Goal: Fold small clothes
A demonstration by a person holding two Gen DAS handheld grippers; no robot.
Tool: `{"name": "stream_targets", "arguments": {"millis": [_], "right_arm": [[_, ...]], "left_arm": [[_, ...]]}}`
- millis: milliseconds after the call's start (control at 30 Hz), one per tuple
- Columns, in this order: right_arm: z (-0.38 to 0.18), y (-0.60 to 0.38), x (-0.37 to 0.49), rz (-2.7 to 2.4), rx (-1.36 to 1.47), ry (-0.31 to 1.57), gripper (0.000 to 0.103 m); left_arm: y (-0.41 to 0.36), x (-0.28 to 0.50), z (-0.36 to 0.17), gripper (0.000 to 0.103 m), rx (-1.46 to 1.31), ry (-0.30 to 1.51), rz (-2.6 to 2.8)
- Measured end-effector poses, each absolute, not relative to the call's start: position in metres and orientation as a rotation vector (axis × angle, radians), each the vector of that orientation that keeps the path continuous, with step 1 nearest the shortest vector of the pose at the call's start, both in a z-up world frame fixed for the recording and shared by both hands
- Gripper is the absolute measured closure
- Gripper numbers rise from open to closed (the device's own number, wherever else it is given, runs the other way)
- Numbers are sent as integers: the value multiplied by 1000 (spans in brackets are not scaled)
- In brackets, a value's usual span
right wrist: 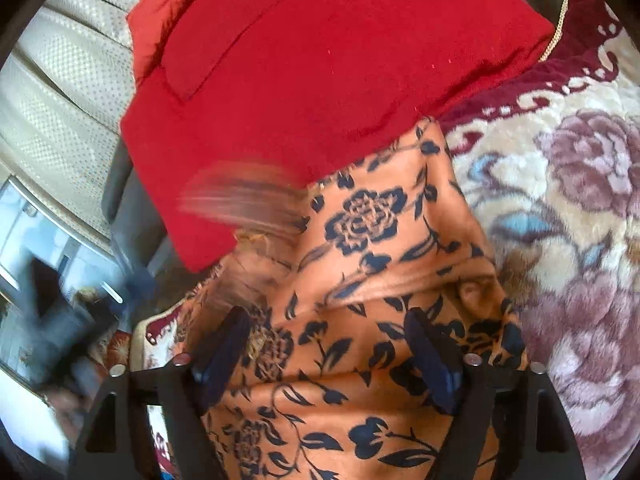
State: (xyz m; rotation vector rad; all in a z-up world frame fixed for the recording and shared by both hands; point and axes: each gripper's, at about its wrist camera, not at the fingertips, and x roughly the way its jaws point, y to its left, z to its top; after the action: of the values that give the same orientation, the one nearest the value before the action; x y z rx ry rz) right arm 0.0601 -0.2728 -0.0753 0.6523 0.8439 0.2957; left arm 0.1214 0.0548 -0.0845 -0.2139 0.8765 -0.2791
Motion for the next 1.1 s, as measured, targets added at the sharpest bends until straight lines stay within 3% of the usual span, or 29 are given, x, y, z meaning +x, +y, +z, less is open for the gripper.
{"name": "stream_targets", "arguments": {"millis": [333, 367, 433, 467, 600, 733, 833, 900, 967, 1000, 1033, 1100], "right_arm": [[-103, -260, 148, 199, 782, 986, 19], [-108, -260, 159, 172, 807, 1000, 26], [-103, -254, 171, 155, 772, 1014, 81], [-95, -253, 172, 141, 758, 1005, 98], [-27, -239, 129, 134, 563, 800, 98], [-94, -242, 138, 98, 516, 1020, 93], [-109, -259, 133, 109, 638, 982, 74], [-100, -261, 130, 125, 641, 940, 34], [-93, -264, 127, 118, 608, 924, 33], [-90, -266, 127, 110, 597, 921, 33], [-88, -269, 126, 107, 601, 911, 33], [-80, -275, 125, 92, 603, 886, 33]], "left_arm": [[215, 95, -138, 49, -458, 908, 87], [223, 94, -143, 49, -475, 916, 98], [232, 88, -150, 49, -497, 928, 105], [235, 87, -153, 49, -507, 932, 107], [240, 87, -158, 49, -530, 916, 107], [248, 102, -160, 49, -580, 924, 90], [243, 124, -164, 38, -597, 965, 52], [240, 138, -165, 38, -554, 982, 72], [238, 149, -164, 41, -528, 989, 66], [237, 152, -162, 77, -506, 984, 62], [234, 157, -160, 98, -473, 990, 42], [234, 156, -151, 98, -462, 954, 45]]}}
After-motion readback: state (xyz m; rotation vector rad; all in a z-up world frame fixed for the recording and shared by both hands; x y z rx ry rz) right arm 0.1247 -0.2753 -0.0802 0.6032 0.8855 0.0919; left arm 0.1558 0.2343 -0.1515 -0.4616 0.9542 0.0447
